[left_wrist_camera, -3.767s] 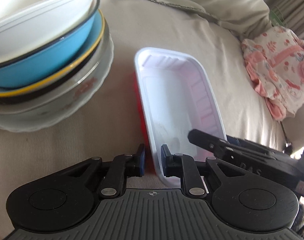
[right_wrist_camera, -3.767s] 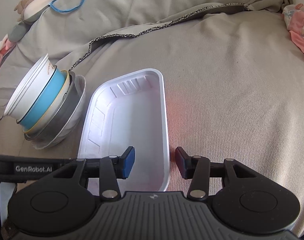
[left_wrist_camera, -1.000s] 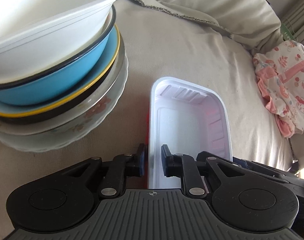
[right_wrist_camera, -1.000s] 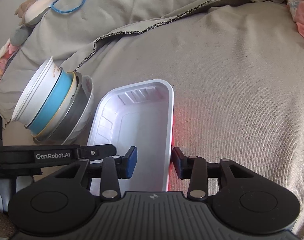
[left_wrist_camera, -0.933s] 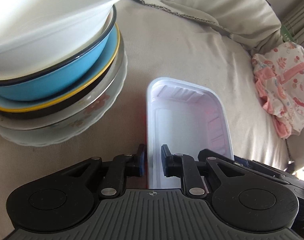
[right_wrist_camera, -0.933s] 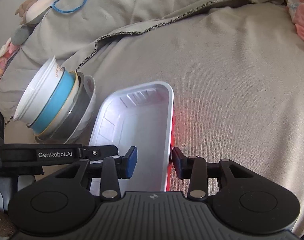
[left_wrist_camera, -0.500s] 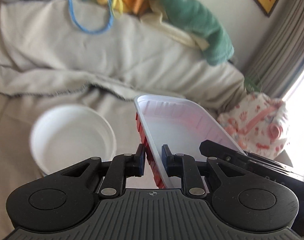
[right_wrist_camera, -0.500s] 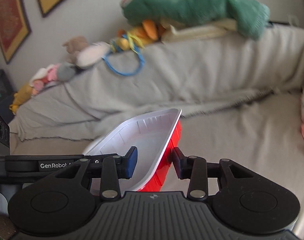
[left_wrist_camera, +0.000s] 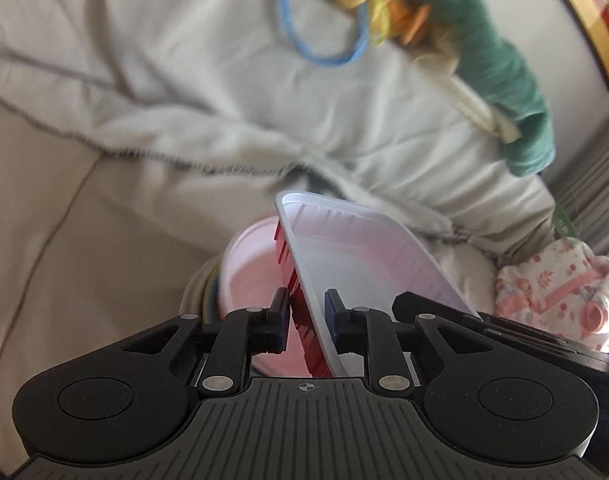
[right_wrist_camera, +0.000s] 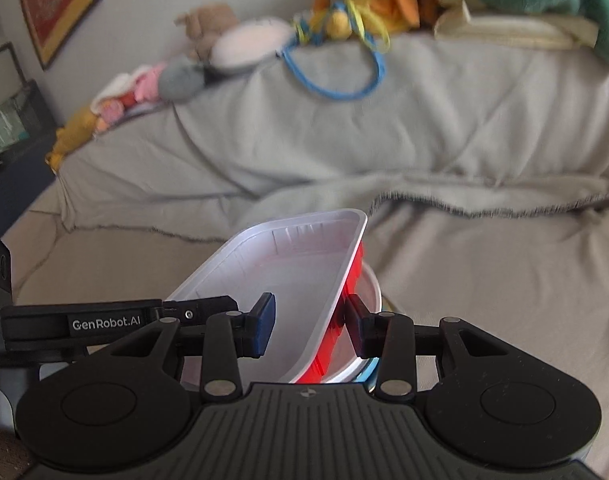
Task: Organize plates and bowls
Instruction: 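Lift the white tray with both tools and carry it over the bowl stack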
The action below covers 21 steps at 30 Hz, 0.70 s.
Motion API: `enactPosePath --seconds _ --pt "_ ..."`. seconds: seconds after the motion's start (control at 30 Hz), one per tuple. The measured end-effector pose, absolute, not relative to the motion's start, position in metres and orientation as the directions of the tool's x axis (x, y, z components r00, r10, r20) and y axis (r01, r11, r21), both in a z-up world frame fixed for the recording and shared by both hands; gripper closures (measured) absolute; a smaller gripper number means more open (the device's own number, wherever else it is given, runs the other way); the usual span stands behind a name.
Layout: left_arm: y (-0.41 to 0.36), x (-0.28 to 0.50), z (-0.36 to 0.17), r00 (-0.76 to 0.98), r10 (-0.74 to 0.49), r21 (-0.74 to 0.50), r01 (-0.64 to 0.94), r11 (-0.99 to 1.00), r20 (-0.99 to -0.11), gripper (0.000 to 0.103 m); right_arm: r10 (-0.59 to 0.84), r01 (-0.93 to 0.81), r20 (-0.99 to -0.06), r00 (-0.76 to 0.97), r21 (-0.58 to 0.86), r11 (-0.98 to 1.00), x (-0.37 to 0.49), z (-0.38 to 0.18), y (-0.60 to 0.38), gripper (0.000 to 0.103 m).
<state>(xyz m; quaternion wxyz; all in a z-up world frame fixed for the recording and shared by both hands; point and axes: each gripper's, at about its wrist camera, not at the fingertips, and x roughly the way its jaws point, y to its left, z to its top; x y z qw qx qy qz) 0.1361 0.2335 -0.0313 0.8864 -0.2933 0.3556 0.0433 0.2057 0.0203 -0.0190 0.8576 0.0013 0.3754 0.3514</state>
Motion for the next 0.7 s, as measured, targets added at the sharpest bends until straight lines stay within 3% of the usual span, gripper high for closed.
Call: enactPosePath --seconds 0.1,0.4,0.6,0.7 --pt "0.25 0.141 -0.055 0.743 -0.149 -0.523 -0.298 0.798 -0.652 0.08 0.57 -0.573 -0.694 0.44 0.272 0.773 0.216 -0.046 0.033 0.066" --pt "0.256 0.147 -0.038 0.806 -0.162 -0.543 -0.221 0.81 -0.569 0.081 0.552 -0.595 -0.628 0.549 0.17 0.786 0.207 -0.02 0.046 0.066" --pt "0.258 0.164 -0.054 0.763 -0.155 -0.52 -0.262 0.813 -0.627 0.081 0.503 -0.572 -0.674 0.541 0.144 0.807 0.219 -0.038 0.049 0.066" --pt "0.258 0.158 -0.057 0.775 -0.173 -0.547 -0.25 0.799 -0.608 0.081 0.506 -0.572 -0.672 0.54 0.147 0.807 0.217 -0.042 0.046 0.066"
